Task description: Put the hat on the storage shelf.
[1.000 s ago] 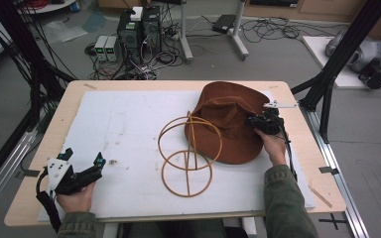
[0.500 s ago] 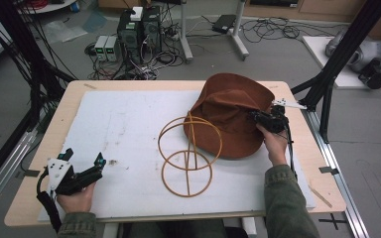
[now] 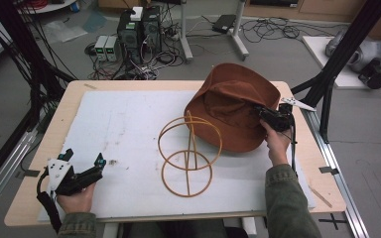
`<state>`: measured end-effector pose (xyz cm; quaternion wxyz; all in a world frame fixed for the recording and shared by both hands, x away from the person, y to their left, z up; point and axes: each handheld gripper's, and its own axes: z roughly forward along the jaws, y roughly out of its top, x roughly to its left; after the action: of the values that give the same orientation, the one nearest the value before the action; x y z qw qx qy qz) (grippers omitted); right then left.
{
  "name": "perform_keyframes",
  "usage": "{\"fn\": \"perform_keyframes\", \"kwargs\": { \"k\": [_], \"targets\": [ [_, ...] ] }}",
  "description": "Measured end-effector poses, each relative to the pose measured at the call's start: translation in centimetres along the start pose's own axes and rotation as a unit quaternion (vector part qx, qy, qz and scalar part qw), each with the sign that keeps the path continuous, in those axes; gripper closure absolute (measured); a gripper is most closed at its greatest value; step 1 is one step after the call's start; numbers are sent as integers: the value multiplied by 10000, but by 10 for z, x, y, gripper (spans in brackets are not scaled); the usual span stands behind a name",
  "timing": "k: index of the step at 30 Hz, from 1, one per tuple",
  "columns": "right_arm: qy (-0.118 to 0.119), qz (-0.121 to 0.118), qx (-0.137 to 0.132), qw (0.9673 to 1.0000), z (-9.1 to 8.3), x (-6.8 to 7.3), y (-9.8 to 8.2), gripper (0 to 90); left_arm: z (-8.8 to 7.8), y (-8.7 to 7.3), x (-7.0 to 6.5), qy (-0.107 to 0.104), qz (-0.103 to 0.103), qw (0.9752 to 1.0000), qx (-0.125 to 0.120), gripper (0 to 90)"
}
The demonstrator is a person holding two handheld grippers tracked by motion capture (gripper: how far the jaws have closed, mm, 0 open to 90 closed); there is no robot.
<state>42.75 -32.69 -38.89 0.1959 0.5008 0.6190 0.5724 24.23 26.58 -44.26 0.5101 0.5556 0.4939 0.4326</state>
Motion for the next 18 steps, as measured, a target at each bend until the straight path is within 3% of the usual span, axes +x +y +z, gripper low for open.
{"fn": "perform_keyframes", "kwargs": {
  "k": [9, 18],
  "targets": [
    [-116, 234, -555, 9981, -10, 3, 6, 882, 1, 0, -1, -11, -4, 10000, 4, 36],
    [-136, 148, -853, 9961, -17, 11, 15, 881, 2, 0, -2, -21, 19, 10000, 11, 36]
  ]
}}
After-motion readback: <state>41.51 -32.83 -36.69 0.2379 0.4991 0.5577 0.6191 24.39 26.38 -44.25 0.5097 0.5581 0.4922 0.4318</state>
